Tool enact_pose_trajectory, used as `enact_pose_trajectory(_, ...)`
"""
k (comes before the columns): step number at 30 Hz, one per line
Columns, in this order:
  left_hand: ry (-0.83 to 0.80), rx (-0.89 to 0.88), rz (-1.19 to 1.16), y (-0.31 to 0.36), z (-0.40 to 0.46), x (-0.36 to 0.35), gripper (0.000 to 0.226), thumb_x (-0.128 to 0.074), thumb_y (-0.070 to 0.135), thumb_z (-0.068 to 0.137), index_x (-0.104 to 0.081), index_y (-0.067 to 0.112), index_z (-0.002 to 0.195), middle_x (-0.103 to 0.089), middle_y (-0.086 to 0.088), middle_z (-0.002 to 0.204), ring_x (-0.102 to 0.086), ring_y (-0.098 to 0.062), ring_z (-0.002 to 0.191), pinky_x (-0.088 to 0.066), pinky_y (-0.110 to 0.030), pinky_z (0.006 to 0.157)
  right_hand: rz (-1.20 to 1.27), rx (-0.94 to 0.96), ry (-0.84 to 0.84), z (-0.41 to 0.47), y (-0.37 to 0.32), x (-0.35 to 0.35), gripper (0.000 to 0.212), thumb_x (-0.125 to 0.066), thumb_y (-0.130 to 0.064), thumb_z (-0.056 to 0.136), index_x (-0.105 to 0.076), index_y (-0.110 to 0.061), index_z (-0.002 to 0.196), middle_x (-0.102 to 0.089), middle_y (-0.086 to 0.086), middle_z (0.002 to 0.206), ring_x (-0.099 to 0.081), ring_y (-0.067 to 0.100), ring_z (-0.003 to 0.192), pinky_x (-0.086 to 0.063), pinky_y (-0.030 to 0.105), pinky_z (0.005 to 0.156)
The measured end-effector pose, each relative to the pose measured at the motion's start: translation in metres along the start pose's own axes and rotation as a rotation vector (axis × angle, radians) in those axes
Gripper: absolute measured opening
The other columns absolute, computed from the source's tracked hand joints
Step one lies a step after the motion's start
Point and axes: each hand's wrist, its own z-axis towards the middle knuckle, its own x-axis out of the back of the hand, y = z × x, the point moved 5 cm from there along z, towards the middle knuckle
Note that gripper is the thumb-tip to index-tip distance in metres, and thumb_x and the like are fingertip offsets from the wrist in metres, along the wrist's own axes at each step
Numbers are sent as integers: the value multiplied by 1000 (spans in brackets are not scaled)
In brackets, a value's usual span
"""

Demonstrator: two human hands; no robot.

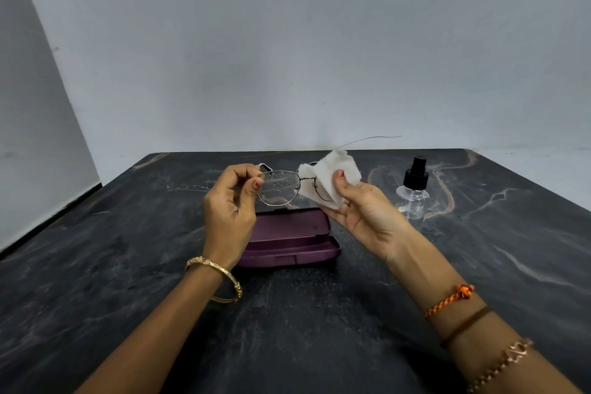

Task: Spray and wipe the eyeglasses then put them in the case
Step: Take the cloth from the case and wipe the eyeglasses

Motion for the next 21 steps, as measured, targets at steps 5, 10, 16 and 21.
enact_pose_trajectory(5, 11, -5, 6, 0, 2, 4, 20, -50, 5, 86, -54, 24, 83, -58, 9, 86, -58, 11, 83, -46, -5, 74, -148, -37, -41, -1, 2, 1, 12, -56, -8, 80, -63, -2, 87, -73, 2, 73, -69, 10, 68, -55, 21, 71)
enact_pose_trajectory(10, 9, -5, 14, 1, 3, 4, 23, -50, 4, 86, -53, 26, 81, -58, 9, 85, -57, 11, 83, -45, -4, 73, -156, -21, -54, -2, 0, -1, 16, -58, 4, 74, -65, -3, 87, -74, 3, 70, -70, 11, 67, -56, 21, 66)
enact_pose_trajectory(16, -2, -7, 30, 0, 3, 4, 23, -50, 6, 86, -53, 28, 81, -58, 9, 85, -57, 11, 84, -45, -5, 74, 9, 12, -11, -1, -3, -2, 17, -53, 6, 78, -63, -5, 85, -74, 3, 68, -70, 12, 66, -57, 23, 66)
enact_pose_trajectory(21, -32, -17, 22, 0, 2, 1, 26, -50, 4, 86, -53, 29, 82, -58, 9, 84, -57, 11, 83, -45, -5, 73, 234, 64, 41, -2, -10, 2, 31, -62, -19, 63, -57, -9, 92, -75, 3, 73, -71, 16, 70, -56, 31, 72)
